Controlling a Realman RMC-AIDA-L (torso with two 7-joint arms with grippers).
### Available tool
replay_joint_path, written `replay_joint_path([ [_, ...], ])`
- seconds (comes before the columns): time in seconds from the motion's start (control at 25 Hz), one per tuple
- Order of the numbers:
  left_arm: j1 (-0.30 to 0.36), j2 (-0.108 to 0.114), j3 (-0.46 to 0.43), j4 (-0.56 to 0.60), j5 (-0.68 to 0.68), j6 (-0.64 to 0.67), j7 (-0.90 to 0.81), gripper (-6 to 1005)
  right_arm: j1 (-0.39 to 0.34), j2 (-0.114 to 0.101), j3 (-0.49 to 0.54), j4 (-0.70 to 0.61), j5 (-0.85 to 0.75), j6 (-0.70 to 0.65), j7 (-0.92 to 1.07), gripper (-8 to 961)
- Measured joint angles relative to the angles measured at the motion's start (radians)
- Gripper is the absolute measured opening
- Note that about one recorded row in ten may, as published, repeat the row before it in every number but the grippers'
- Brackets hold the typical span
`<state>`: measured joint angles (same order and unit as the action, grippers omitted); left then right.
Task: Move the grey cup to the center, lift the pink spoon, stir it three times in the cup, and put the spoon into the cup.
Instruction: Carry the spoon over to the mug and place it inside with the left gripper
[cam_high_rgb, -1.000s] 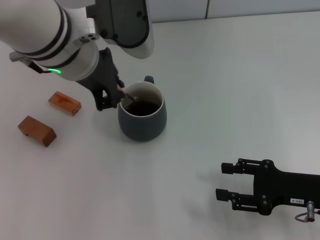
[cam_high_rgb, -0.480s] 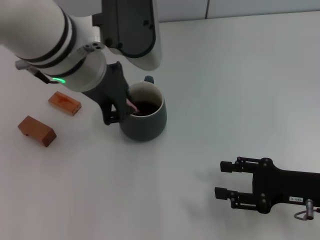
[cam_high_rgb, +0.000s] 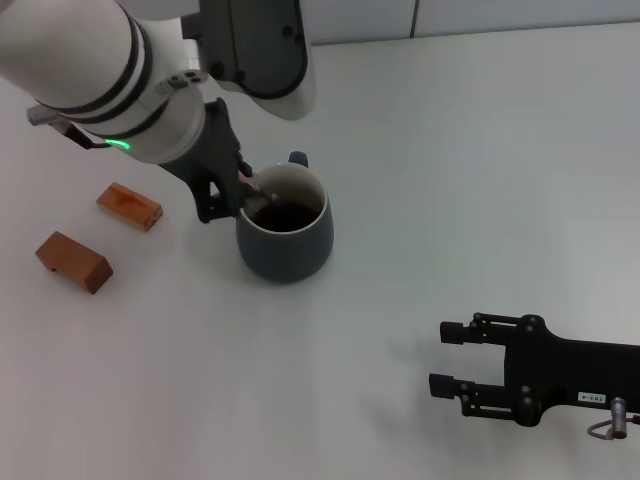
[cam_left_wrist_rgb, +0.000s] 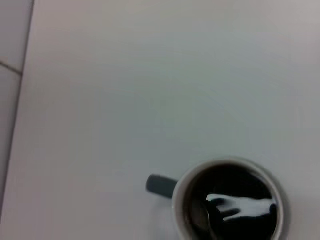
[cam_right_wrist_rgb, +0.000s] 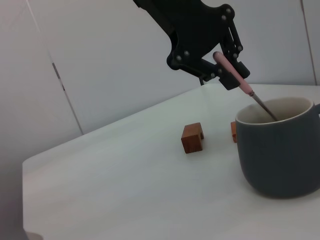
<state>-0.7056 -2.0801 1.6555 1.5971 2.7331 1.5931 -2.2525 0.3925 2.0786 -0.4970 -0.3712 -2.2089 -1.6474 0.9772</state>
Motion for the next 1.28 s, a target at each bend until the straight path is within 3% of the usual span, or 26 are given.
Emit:
replay_joint_path([
  [0.32,0.000,0.000,-0.004,0.031,-0.037,0.077,0.005,199,-0.003,0.000,0.000,0.000,0.000,0.000,0.000,705],
  [1.12,0.007,0.000,0.003,0.002,-0.084,0.032,-0.009,207,0.002,-0.001,-0.011,0.000,0.000,0.000,0.002,707],
  [1.28,0.007,0.000,0.002,0.000,-0.084,0.031,-0.006,414,0.004,-0.002,-0.011,0.000,0.003,0.000,0.003,707],
])
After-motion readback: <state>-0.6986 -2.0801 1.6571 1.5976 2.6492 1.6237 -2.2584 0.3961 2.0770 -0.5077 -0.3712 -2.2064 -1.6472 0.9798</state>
